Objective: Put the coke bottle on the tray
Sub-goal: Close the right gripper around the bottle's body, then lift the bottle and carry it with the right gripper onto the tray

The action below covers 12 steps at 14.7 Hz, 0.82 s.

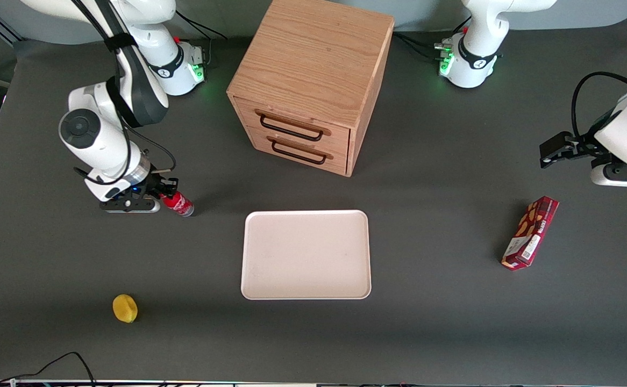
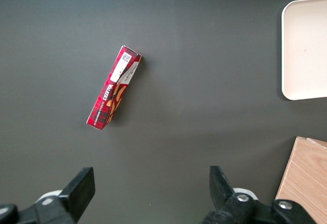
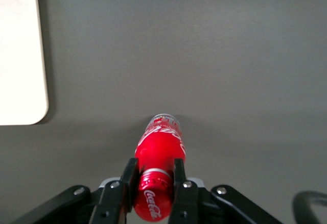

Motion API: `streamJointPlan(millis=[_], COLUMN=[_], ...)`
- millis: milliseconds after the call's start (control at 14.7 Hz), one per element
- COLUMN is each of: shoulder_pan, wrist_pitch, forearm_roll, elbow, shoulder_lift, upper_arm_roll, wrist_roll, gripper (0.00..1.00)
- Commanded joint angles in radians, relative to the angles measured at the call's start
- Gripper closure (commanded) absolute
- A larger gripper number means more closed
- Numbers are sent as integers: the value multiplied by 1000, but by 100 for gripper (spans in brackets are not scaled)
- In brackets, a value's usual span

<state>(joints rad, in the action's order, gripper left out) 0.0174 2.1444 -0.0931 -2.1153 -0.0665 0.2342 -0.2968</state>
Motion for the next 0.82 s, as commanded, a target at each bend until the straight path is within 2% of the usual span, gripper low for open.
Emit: streamJointPlan(millis=[0, 273, 477, 614, 750], shoulder_pan=[-4, -5, -20, -39, -79], wrist_pitch=[-220, -501, -645, -655, -614], forearm_roll=[-5, 41, 56, 43, 18], elbow=[193, 548, 838, 954, 1037], shoulder_lift=[16, -57, -221, -344, -458], upper_arm_roll=[14, 63, 120, 181, 198], wrist_roll=[-19, -38, -170, -275, -387], gripper=[100, 100, 100, 100, 100])
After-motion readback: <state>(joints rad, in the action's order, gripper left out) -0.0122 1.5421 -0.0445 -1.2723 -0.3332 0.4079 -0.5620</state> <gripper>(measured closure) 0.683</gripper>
